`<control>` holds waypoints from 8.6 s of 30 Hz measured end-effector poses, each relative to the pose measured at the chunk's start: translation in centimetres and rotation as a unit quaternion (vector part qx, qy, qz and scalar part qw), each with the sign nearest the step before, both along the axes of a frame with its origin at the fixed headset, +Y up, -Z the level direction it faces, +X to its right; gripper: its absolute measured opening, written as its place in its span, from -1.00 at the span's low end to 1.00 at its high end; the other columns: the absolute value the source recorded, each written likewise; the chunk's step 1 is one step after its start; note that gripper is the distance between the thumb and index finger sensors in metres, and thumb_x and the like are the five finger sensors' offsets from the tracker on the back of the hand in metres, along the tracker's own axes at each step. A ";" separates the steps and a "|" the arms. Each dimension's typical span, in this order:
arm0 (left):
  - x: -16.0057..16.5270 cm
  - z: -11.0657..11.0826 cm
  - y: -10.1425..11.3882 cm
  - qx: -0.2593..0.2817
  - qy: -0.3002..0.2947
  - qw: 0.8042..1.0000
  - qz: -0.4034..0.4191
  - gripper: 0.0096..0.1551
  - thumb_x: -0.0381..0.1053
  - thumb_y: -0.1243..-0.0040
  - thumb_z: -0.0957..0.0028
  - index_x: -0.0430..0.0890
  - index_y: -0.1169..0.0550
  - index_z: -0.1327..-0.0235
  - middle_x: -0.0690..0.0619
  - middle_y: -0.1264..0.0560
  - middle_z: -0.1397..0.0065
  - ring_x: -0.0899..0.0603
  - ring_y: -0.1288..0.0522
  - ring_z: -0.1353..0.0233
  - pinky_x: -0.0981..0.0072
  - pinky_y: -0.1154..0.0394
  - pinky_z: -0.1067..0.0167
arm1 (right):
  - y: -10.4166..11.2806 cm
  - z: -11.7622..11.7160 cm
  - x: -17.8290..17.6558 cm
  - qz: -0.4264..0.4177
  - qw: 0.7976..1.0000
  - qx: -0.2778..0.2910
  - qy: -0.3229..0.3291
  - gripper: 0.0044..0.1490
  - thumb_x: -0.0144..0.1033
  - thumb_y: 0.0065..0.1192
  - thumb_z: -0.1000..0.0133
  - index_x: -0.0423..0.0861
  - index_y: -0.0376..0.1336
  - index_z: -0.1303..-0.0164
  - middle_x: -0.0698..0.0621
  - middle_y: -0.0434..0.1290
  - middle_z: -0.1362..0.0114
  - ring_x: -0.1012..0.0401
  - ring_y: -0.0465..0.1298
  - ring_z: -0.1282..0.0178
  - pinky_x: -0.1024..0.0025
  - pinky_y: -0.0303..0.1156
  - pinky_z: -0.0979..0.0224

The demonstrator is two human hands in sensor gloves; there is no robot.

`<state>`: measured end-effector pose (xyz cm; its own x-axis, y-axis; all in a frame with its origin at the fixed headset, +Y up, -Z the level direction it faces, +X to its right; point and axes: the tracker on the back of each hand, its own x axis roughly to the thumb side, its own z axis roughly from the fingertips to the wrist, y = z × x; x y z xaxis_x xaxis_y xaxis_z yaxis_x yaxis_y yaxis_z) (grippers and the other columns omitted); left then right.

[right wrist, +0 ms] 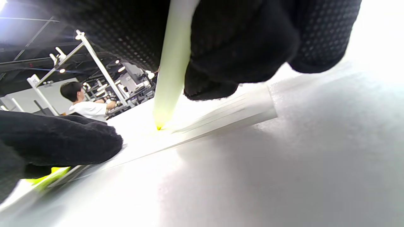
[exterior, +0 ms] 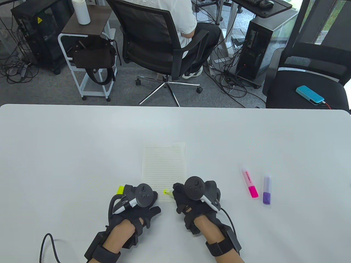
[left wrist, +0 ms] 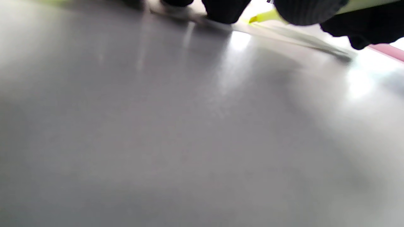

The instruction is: Apply highlighter ink on paper

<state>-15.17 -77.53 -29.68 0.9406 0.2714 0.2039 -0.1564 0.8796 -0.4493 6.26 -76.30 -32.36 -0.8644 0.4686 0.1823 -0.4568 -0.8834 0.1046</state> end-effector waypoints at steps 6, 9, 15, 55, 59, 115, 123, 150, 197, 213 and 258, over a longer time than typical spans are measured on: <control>0.0 0.0 0.0 0.000 0.000 1.000 0.000 -0.16 0.37 0.00 0.01 0.09 -0.24 -0.55 -0.04 0.04 -0.70 -0.46 0.00 -0.60 -0.40 -0.02 -0.42 | 0.3 0.0 0.2 -0.004 1.000 -0.024 0.011 -0.51 -0.17 0.40 -0.08 -0.13 0.50 -0.14 -0.18 0.67 0.09 0.04 0.63 0.43 -0.10 0.52 -0.09; 0.0 0.0 -0.1 0.000 0.000 1.000 0.000 -0.16 0.37 0.00 0.01 0.09 -0.24 -0.55 -0.04 0.04 -0.70 -0.46 0.00 -0.60 -0.40 -0.02 -0.42 | 0.3 0.0 0.1 0.001 1.000 -0.014 0.008 -0.51 -0.17 0.39 -0.08 -0.12 0.50 -0.15 -0.18 0.67 0.07 0.03 0.63 0.41 -0.11 0.51 -0.10; 0.0 -0.1 -0.1 -0.001 0.000 1.000 0.001 -0.16 0.37 0.00 0.01 0.09 -0.24 -0.55 -0.04 0.04 -0.70 -0.46 0.00 -0.60 -0.40 -0.02 -0.42 | 0.1 -0.2 0.2 -0.001 1.000 -0.015 0.002 -0.50 -0.18 0.38 -0.08 -0.13 0.49 -0.16 -0.19 0.67 0.07 0.03 0.63 0.41 -0.11 0.52 -0.09; 0.0 -0.1 -0.2 0.000 -0.001 1.000 -0.001 -0.16 0.37 0.00 0.01 0.09 -0.23 -0.55 -0.04 0.04 -0.70 -0.46 0.00 -0.60 -0.41 -0.02 -0.42 | 0.4 -0.1 0.0 0.024 1.000 -0.007 -0.016 -0.50 -0.16 0.37 -0.10 -0.13 0.49 -0.17 -0.19 0.66 0.07 0.03 0.63 0.42 -0.10 0.51 -0.09; 0.0 -0.1 -0.3 -0.001 0.000 1.000 0.000 -0.16 0.37 0.00 0.01 0.09 -0.23 -0.55 -0.05 0.04 -0.70 -0.46 0.00 -0.60 -0.40 -0.02 -0.42 | 0.3 -0.2 0.0 0.025 1.000 -0.010 -0.016 -0.50 -0.17 0.37 -0.10 -0.13 0.49 -0.17 -0.19 0.66 0.07 0.03 0.63 0.42 -0.10 0.51 -0.09; 0.0 -0.2 -0.4 -0.001 -0.001 1.000 -0.001 -0.16 0.37 0.00 0.01 0.09 -0.23 -0.55 -0.05 0.04 -0.70 -0.46 0.00 -0.60 -0.41 -0.02 -0.42 | 0.2 -0.4 0.4 0.016 1.000 -0.006 -0.015 -0.51 -0.16 0.38 -0.09 -0.14 0.51 -0.12 -0.18 0.67 0.09 0.04 0.62 0.43 -0.10 0.52 -0.08; 0.0 -0.2 -0.4 -0.001 -0.001 1.000 -0.001 -0.16 0.37 0.00 0.01 0.09 -0.23 -0.55 -0.05 0.04 -0.70 -0.46 0.00 -0.60 -0.40 -0.02 -0.42 | 0.3 -0.1 0.1 0.019 1.000 -0.009 -0.004 -0.51 -0.15 0.38 -0.09 -0.13 0.51 -0.12 -0.18 0.67 0.08 0.03 0.63 0.42 -0.10 0.52 -0.09; 0.0 -0.3 -0.5 -0.001 -0.001 1.000 -0.003 -0.16 0.37 0.00 0.01 0.09 -0.23 -0.55 -0.04 0.04 -0.70 -0.46 0.00 -0.60 -0.40 -0.02 -0.42 | 0.5 0.3 -0.4 0.022 1.000 -0.009 0.003 -0.51 -0.15 0.37 -0.09 -0.13 0.50 -0.14 -0.18 0.66 0.06 0.03 0.63 0.40 -0.10 0.51 -0.10; 0.0 -0.3 -0.6 -0.002 -0.002 1.000 -0.002 -0.15 0.37 0.00 0.01 0.09 -0.23 -0.55 -0.04 0.05 -0.70 -0.46 0.01 -0.60 -0.40 -0.02 -0.42 | 0.6 0.2 -0.5 0.047 0.998 0.011 -0.028 -0.51 -0.20 0.35 -0.10 -0.12 0.47 -0.19 -0.20 0.64 -0.03 -0.02 0.63 0.30 -0.15 0.47 -0.15; 0.0 -0.3 -0.6 -0.002 -0.002 1.000 -0.002 -0.15 0.37 0.00 0.01 0.09 -0.22 -0.55 -0.04 0.05 -0.70 -0.46 0.01 -0.60 -0.40 -0.02 -0.42 | 1.0 0.6 0.1 0.031 0.999 -0.015 -0.033 -0.52 -0.20 0.36 -0.09 -0.15 0.49 -0.14 -0.20 0.65 0.04 0.01 0.63 0.38 -0.12 0.49 -0.12; 0.0 -0.3 -0.6 -0.002 -0.002 1.000 -0.003 -0.15 0.37 0.00 0.01 0.09 -0.22 -0.55 -0.05 0.05 -0.70 -0.46 0.01 -0.60 -0.40 -0.02 -0.42 | 0.6 0.7 -0.4 0.013 1.000 0.001 0.003 -0.52 -0.20 0.37 -0.10 -0.13 0.49 -0.16 -0.21 0.64 0.00 -0.01 0.63 0.34 -0.14 0.48 -0.14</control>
